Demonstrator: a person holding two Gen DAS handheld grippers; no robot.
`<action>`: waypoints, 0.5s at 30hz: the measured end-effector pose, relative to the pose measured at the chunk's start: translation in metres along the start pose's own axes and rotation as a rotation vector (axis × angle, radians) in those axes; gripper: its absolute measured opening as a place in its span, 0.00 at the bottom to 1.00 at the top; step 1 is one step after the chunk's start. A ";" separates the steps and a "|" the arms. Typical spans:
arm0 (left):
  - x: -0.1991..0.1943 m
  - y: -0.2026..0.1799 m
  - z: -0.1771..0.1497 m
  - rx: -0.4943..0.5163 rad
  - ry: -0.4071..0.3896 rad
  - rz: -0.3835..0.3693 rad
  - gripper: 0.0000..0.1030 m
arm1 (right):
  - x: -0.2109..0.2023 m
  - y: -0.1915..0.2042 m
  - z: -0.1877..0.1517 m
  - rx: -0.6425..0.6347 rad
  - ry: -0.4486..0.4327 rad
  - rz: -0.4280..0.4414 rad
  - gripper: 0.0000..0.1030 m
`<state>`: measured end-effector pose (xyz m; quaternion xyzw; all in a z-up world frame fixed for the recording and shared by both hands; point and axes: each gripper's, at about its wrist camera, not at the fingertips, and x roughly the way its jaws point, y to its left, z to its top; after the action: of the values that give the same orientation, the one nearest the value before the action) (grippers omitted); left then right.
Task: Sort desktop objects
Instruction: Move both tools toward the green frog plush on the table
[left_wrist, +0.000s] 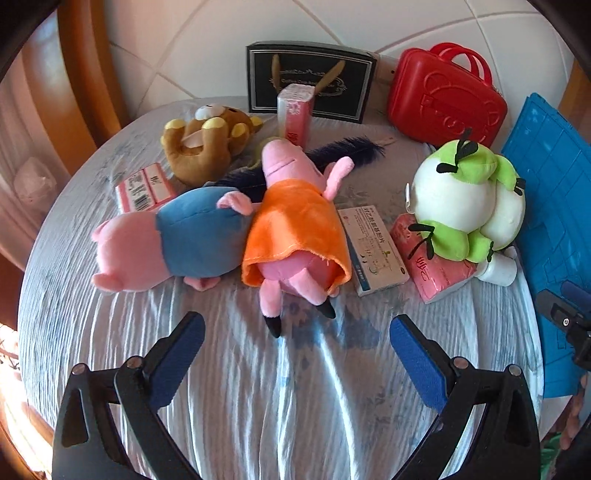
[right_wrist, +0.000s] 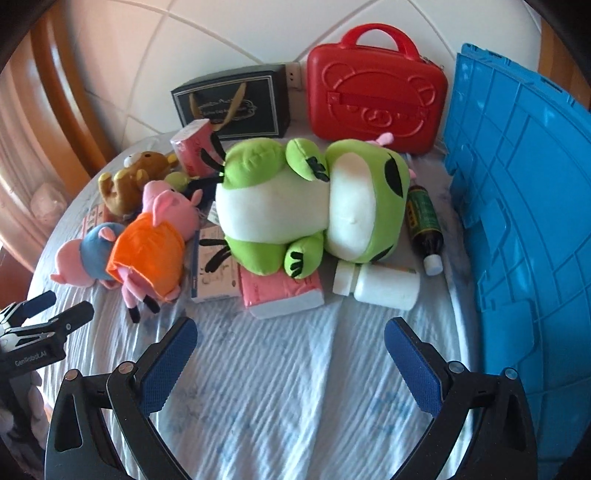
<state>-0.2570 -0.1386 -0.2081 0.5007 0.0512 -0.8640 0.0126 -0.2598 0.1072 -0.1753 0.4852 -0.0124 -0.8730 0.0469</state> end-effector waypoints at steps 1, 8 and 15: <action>0.006 -0.003 0.003 0.010 0.009 -0.010 0.99 | 0.004 -0.002 -0.001 0.011 0.010 -0.016 1.00; 0.031 -0.045 0.019 0.061 0.043 -0.064 0.99 | 0.024 -0.032 0.007 0.042 0.046 -0.058 0.99; 0.069 -0.118 0.021 0.144 0.107 -0.124 0.99 | 0.052 -0.062 0.012 0.039 0.099 -0.083 0.91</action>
<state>-0.3185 -0.0215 -0.2483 0.5415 0.0204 -0.8366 -0.0796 -0.3018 0.1639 -0.2170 0.5289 -0.0071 -0.8486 0.0017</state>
